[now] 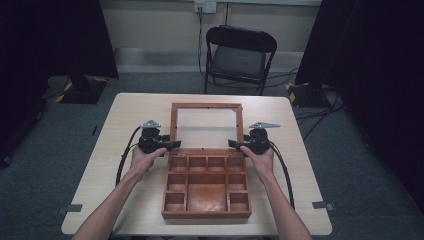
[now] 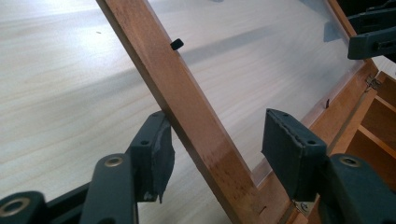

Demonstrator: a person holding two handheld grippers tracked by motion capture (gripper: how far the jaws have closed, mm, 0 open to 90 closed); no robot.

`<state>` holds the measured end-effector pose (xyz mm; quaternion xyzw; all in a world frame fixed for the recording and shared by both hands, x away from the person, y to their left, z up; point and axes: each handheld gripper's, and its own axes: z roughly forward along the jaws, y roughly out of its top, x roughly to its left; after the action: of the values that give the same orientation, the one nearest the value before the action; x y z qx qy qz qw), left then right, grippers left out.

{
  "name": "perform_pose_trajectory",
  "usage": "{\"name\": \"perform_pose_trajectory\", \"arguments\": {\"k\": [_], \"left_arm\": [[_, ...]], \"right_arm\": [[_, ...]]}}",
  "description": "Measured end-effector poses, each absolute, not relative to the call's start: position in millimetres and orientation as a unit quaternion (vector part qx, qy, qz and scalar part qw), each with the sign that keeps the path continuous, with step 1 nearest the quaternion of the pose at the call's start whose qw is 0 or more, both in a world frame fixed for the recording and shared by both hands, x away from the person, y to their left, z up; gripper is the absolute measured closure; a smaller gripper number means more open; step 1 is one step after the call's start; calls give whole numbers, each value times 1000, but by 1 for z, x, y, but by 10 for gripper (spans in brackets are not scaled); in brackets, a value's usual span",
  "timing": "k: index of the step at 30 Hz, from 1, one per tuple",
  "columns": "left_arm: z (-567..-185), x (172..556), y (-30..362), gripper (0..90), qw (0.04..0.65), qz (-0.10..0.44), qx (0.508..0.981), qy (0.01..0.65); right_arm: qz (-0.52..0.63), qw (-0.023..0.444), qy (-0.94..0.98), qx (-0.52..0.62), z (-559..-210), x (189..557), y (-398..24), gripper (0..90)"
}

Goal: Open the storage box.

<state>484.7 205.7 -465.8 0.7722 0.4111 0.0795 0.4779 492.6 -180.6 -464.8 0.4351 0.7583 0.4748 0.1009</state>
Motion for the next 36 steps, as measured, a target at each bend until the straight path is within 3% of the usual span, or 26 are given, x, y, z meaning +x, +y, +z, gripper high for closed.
{"name": "perform_pose_trajectory", "arguments": {"k": [16, 23, 27, 29, 30, 34, 36], "left_arm": [[-473, 485, 206, 356, 474, 66, 770, 421], [-479, 489, 210, 337, 478, 35, 761, 437], [-483, 490, 210, 319, 479, 20, 755, 447], [-484, 490, 210, 301, 478, 38, 756, 445], [-483, 490, 211, 337, 474, 40, 759, 444], [-484, 489, 211, 323, 474, 40, 759, 445], [-483, 488, 211, 322, 472, 40, 760, 444]], "right_arm": [[469, 90, 758, 444, -472, 493, -181, 257], [461, 86, 759, 452, -475, 493, -182, 228], [464, 69, 752, 463, -479, 494, -183, 227], [465, 59, 749, 469, -481, 495, -185, 222], [467, 47, 745, 473, -482, 496, -186, 213], [473, 20, 736, 484, -490, 498, -189, 206], [465, 47, 743, 479, -487, 497, -187, 196]]}}
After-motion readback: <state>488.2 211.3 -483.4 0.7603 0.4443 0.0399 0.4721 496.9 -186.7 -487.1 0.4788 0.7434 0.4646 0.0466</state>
